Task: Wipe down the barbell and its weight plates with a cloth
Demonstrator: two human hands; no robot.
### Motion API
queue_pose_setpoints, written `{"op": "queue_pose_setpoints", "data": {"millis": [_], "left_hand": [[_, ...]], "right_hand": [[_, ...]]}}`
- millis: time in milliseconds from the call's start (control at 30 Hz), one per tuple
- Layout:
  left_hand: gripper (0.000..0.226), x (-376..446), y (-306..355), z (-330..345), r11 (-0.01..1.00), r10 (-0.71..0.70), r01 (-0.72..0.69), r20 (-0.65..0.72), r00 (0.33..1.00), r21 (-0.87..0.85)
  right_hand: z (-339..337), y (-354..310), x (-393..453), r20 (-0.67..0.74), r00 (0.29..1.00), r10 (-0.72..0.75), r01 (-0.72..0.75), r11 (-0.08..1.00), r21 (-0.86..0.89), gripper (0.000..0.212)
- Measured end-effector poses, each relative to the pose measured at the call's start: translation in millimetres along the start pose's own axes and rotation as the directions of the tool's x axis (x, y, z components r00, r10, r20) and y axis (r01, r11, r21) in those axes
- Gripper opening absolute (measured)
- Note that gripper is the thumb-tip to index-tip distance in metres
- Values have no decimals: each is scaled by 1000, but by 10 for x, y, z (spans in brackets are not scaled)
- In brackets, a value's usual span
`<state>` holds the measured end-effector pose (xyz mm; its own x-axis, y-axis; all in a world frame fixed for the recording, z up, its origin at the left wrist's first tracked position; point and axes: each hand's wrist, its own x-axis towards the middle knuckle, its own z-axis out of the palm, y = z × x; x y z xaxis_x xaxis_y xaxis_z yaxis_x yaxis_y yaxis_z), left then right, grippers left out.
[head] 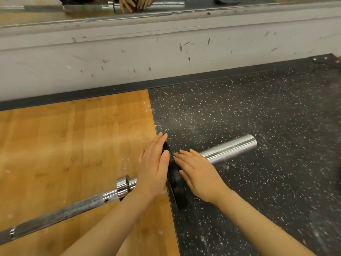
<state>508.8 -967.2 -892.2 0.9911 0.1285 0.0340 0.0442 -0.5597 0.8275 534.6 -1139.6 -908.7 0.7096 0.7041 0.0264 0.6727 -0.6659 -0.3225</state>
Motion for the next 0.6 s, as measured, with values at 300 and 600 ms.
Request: {"op": "queue_pose_setpoints", "data": {"millis": [300,600], "left_hand": [[45,-114,-30,87,998,42,-44,-42,998,-44],[48,-189,-54,106,995,102,-102,-51,993,14]], "right_hand": [[-195,498,-141,-56,974,219,-223,972,-79,53],[-92,130,25,57,997,44,-42,998,-35,42]]}}
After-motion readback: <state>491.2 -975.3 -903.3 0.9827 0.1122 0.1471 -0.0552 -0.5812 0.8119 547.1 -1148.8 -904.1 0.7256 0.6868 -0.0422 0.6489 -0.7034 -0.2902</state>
